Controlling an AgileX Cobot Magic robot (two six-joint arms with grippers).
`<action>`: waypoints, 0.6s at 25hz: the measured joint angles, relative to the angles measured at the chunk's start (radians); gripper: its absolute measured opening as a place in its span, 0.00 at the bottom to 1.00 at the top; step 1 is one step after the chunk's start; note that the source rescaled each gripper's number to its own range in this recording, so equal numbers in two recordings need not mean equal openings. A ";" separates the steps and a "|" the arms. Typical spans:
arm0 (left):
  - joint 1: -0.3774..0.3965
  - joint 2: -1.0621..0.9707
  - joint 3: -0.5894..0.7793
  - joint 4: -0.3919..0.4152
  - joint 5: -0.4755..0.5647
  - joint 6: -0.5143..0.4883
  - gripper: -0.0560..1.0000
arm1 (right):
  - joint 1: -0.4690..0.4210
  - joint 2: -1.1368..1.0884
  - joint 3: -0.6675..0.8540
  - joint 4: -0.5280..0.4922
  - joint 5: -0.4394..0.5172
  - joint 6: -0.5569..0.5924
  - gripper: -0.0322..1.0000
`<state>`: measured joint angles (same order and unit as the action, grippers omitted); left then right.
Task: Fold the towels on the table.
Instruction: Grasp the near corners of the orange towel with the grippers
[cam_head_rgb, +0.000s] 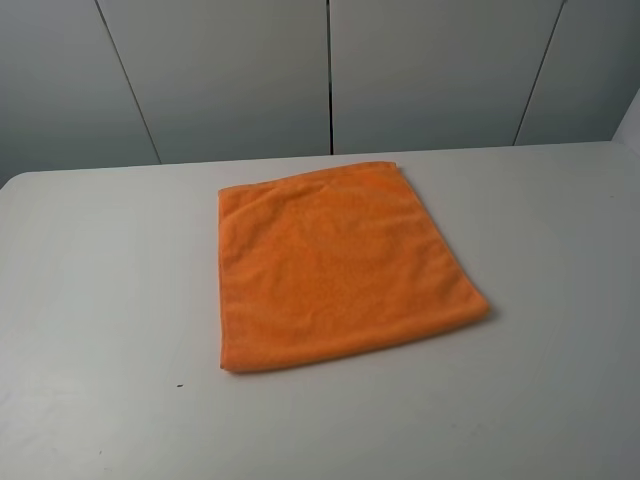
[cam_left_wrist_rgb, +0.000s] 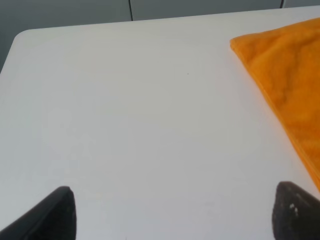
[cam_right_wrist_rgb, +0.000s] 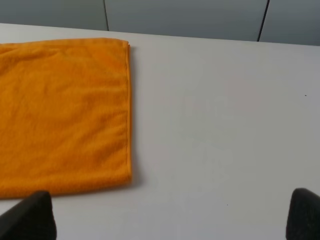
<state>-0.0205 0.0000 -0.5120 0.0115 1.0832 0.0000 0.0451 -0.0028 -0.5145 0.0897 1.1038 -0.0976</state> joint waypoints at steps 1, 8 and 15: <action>0.000 0.000 0.000 0.000 0.000 0.000 1.00 | 0.000 0.000 0.000 0.000 0.000 0.000 1.00; 0.000 0.000 0.000 0.000 0.000 0.000 1.00 | 0.000 0.000 0.000 0.000 0.000 0.000 1.00; 0.000 0.000 0.000 0.020 0.000 0.000 1.00 | 0.000 0.000 0.000 0.000 0.000 0.000 1.00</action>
<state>-0.0205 0.0000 -0.5120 0.0313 1.0832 0.0000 0.0451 -0.0028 -0.5145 0.0897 1.1038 -0.0976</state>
